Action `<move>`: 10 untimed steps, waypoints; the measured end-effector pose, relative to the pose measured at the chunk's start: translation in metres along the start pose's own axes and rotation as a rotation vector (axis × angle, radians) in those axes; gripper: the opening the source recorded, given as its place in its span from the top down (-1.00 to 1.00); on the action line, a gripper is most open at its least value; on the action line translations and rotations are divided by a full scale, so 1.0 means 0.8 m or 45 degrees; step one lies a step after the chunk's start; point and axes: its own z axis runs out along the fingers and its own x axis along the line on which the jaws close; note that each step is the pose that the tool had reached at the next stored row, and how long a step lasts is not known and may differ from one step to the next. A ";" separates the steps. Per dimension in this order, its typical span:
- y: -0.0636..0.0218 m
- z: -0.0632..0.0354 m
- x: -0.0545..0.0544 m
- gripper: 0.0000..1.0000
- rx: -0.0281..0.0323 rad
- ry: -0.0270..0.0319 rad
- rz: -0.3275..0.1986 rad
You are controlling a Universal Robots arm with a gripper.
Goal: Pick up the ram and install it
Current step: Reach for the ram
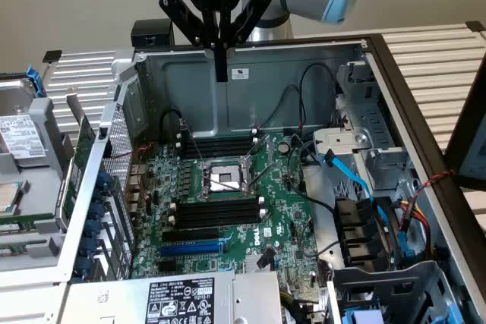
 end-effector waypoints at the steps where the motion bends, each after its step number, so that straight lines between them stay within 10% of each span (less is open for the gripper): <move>1: 0.000 0.000 0.000 0.79 0.0000 0.0000 0.000; 10: 0.000 0.000 0.000 0.79 0.0000 0.0000 0.000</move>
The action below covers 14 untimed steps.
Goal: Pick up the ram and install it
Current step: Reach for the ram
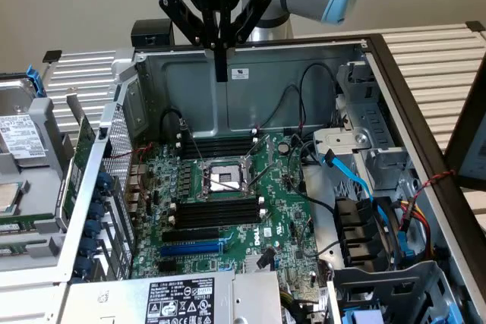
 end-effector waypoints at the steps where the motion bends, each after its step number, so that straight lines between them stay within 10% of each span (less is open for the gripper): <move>1: 0.000 0.000 0.000 0.79 0.0000 0.0000 0.000; 14: -0.002 -0.001 0.033 0.79 0.0000 -0.0001 0.000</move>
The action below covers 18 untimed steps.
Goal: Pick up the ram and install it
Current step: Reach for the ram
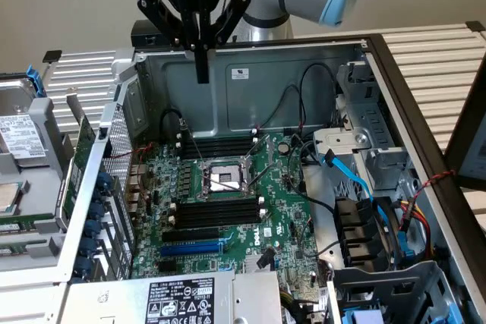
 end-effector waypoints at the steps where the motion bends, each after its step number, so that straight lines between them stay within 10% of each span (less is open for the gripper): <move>1: 0.000 0.000 0.004 0.79 0.0000 0.0001 0.000; 18: -0.005 -0.001 0.065 0.79 0.0000 0.0001 0.000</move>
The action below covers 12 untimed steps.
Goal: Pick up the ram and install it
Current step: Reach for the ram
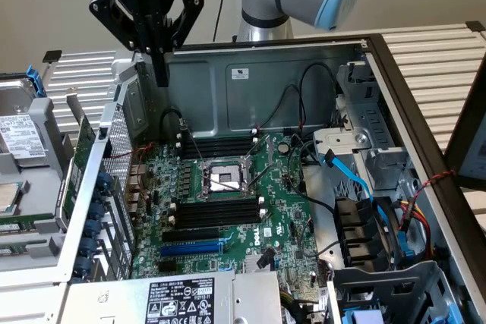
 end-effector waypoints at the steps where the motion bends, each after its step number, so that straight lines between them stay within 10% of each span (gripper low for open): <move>1: 0.000 0.000 0.003 0.79 -0.0001 -0.0001 0.000; 12: -0.003 -0.001 0.040 0.79 -0.0007 0.0000 0.000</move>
